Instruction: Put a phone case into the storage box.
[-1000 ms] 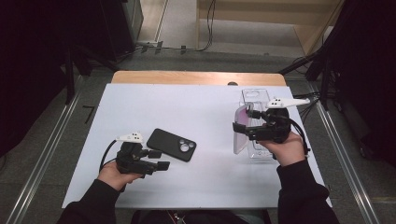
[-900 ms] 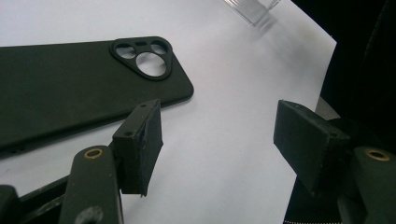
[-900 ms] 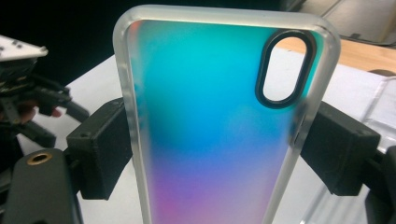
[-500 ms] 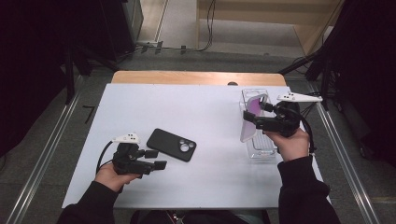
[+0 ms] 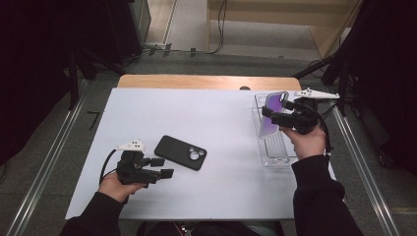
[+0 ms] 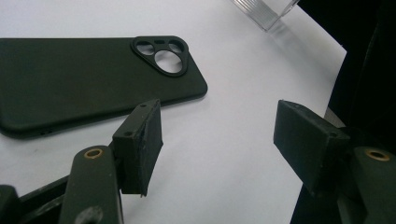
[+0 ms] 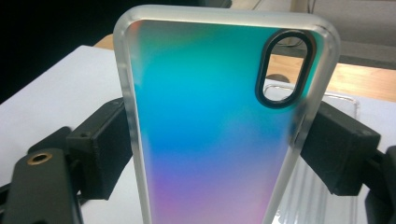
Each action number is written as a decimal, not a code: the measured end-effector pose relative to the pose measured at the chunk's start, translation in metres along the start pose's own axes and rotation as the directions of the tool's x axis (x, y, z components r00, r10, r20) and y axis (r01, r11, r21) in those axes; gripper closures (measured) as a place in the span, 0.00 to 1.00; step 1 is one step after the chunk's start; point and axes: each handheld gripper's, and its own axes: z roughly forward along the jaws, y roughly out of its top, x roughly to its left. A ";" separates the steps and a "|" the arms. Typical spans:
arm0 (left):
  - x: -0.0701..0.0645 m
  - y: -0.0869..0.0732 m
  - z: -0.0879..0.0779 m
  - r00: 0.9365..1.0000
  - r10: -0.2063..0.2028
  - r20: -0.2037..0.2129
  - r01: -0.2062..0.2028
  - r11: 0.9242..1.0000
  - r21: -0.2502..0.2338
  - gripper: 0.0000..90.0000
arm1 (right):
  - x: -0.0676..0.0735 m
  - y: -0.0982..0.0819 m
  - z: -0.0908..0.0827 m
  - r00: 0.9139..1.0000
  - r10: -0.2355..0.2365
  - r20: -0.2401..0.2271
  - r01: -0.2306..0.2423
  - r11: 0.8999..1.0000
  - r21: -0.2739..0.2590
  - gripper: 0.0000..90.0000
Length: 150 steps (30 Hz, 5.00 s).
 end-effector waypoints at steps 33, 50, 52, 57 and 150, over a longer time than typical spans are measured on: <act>0.002 -0.003 -0.004 1.000 -0.010 -0.013 0.010 1.000 -0.013 0.37 | -0.048 0.029 0.076 0.964 0.047 0.260 -0.043 0.999 -0.022 0.16; 0.003 -0.004 -0.003 1.000 -0.011 -0.003 0.011 1.000 -0.019 0.37 | -0.061 0.016 0.119 0.937 0.026 0.347 -0.001 0.997 -0.072 0.16; 0.004 -0.004 -0.003 1.000 -0.010 -0.003 0.010 1.000 -0.017 0.37 | -0.060 0.014 0.124 0.934 0.010 0.358 0.014 0.998 -0.064 0.16; 0.004 -0.004 -0.003 1.000 -0.012 0.000 0.012 1.000 -0.021 0.37 | -0.061 0.010 0.132 0.931 0.025 0.364 0.001 0.997 -0.071 0.16; 0.023 0.016 0.000 0.999 -0.043 -0.011 0.043 0.999 -0.008 0.33 | 0.020 -0.026 0.027 0.994 -0.018 -0.108 0.033 0.990 0.137 0.13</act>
